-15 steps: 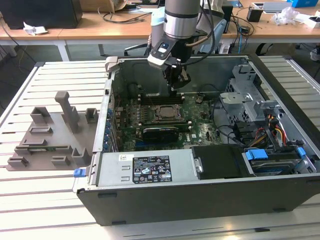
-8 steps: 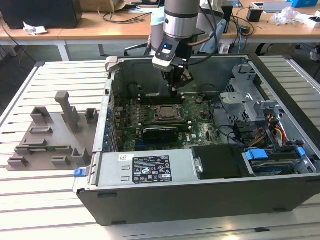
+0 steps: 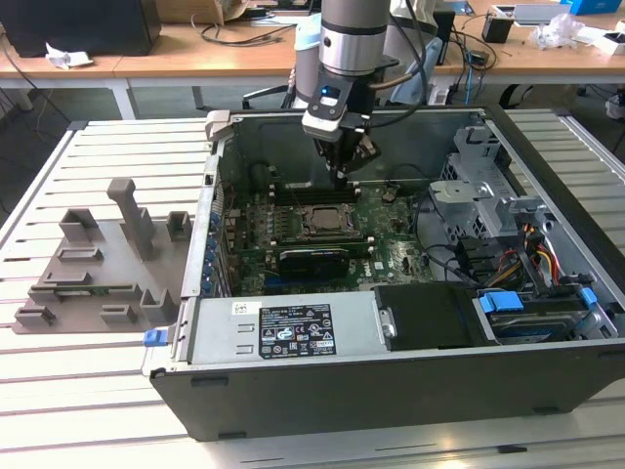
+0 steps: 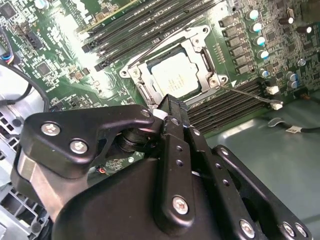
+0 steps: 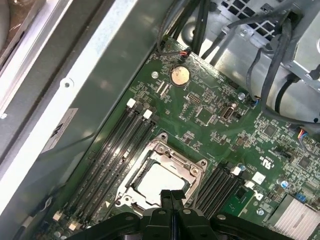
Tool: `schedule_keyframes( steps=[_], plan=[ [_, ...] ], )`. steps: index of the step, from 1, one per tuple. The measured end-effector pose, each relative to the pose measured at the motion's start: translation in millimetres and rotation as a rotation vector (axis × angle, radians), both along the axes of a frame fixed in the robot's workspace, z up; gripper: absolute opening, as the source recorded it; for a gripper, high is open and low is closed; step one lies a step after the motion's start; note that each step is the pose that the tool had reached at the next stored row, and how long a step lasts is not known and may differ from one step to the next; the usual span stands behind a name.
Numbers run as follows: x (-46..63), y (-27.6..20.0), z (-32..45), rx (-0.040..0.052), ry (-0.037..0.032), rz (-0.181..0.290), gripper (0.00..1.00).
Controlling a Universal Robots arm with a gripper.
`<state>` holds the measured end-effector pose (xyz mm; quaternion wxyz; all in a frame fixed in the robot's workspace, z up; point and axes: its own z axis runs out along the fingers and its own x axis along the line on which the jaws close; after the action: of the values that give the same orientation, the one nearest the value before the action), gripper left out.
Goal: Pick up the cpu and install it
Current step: 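Install the first cpu locking lever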
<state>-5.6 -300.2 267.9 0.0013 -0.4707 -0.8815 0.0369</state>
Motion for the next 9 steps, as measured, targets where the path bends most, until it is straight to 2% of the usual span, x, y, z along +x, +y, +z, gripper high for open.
schedule_keyframes(
  steps=[9],
  plan=[
    [0.0,0.0,0.0,0.0,0.0,0.064,0.11]
  ],
)
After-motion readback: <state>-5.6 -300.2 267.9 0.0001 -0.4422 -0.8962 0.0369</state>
